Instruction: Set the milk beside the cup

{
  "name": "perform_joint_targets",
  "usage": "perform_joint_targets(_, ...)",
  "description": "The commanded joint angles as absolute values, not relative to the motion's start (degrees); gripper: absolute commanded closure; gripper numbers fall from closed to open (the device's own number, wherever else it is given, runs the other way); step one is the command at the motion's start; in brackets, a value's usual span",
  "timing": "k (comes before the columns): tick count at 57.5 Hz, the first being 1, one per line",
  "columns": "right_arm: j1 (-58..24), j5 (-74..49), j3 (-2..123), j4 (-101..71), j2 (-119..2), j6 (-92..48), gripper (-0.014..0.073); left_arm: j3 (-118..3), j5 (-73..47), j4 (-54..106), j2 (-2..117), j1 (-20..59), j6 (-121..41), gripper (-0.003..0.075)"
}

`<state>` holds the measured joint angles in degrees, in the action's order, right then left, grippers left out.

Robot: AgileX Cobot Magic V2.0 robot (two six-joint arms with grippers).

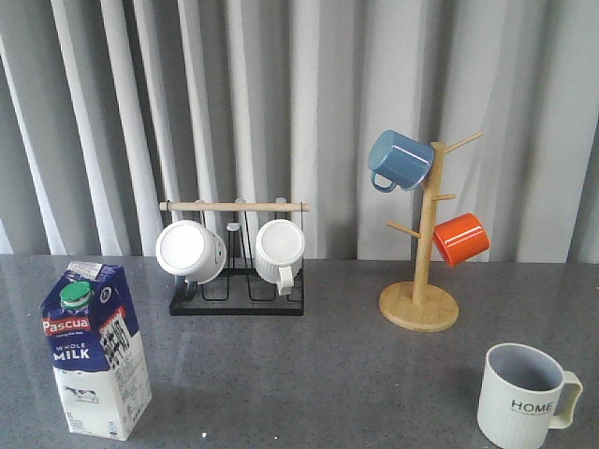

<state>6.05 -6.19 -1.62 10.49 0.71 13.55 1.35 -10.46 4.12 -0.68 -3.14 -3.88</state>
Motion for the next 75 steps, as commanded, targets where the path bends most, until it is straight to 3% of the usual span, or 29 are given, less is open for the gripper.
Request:
perform_joint_targets(1,6.3,-2.4,-2.2,11.0,1.4,13.4,0.0601,0.1,-6.4,4.3,-1.4,-3.2,-3.4,0.0727)
perform_joint_targets(15,6.3,0.0,-2.0,11.0,1.4,13.6,0.0601,0.0,-4.1,2.9,-1.4,-3.2,-4.5,0.0727)
perform_joint_targets(26,6.3,11.4,4.0,7.1,1.4,22.0,0.0601,-3.8,11.7,9.1,-1.3,-3.2,4.9,0.0727)
perform_joint_targets(34,6.3,5.7,19.9,16.7,-2.4,20.7,0.0601,-13.5,9.8,8.0,4.1,-3.2,3.5,0.0727)
perform_joint_targets(45,5.9,-15.0,37.3,21.2,-22.8,20.6,0.0601,-28.4,-0.6,7.9,25.4,-2.5,2.6,0.0727)
perform_joint_targets(59,2.9,-21.6,39.1,24.3,-34.7,20.5,0.0601,-31.5,0.8,7.8,35.5,1.6,2.5,0.0727)
perform_joint_targets(75,-1.1,-14.8,39.1,28.5,-39.9,25.0,0.0582,-31.7,11.2,8.4,40.5,1.9,2.7,0.0706)
